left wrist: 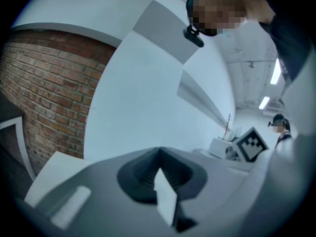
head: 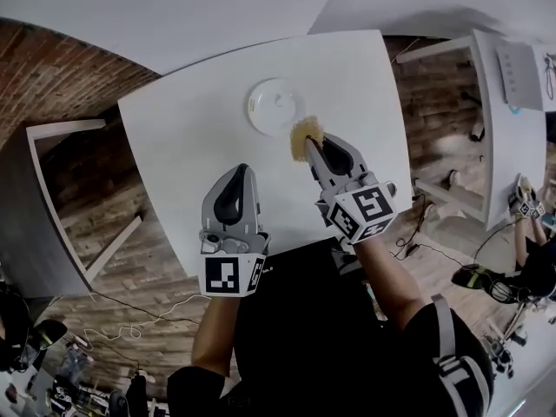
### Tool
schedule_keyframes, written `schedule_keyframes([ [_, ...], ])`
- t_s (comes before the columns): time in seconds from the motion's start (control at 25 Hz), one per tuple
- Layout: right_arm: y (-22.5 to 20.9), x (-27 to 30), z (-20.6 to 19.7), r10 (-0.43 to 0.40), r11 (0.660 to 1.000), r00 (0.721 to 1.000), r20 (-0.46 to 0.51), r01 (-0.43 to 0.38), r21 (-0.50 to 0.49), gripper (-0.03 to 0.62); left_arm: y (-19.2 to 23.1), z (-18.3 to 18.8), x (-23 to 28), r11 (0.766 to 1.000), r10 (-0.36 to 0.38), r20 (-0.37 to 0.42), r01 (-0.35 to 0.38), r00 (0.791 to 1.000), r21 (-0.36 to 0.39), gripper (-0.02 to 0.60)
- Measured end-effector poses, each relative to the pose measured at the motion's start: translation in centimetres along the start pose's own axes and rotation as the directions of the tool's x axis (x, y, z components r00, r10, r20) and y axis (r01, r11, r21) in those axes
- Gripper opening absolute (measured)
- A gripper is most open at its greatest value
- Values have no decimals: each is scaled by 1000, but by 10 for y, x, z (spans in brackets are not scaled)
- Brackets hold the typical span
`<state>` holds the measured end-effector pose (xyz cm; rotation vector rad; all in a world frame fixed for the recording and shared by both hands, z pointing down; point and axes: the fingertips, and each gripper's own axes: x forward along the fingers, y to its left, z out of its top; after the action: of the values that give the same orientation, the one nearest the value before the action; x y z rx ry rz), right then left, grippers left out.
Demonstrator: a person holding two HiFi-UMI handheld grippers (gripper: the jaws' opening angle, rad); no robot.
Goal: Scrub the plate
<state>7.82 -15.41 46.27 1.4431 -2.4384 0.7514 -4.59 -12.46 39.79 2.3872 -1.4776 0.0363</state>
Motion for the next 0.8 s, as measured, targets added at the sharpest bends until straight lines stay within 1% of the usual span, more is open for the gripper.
schedule_keyframes([
  [0.24, -10, 47, -35, 7, 1000, 992, -125, -7, -7, 49, 15, -12, 11, 1000, 18, -15, -18, 1000, -14, 3],
  [0.4, -15, 78, -58, 1, 1000, 979, -202, -4, -14, 49, 25, -19, 16, 998, 31, -15, -31, 999, -46, 3],
  [0.48, -17, 92, -67, -2, 1000, 972, -236, 0, -8, 49, 29, -20, 17, 998, 29, -17, -30, 999, -49, 3],
  [0.6, -20, 105, -82, -13, 1000, 956, -293, 10, -11, 49, 33, -22, 18, 998, 28, -22, -29, 999, -52, 3],
  [0.8, -29, 125, -102, -34, 999, 920, -390, 19, -41, 49, 44, -25, 24, 997, 29, -31, -31, 999, -66, 3],
])
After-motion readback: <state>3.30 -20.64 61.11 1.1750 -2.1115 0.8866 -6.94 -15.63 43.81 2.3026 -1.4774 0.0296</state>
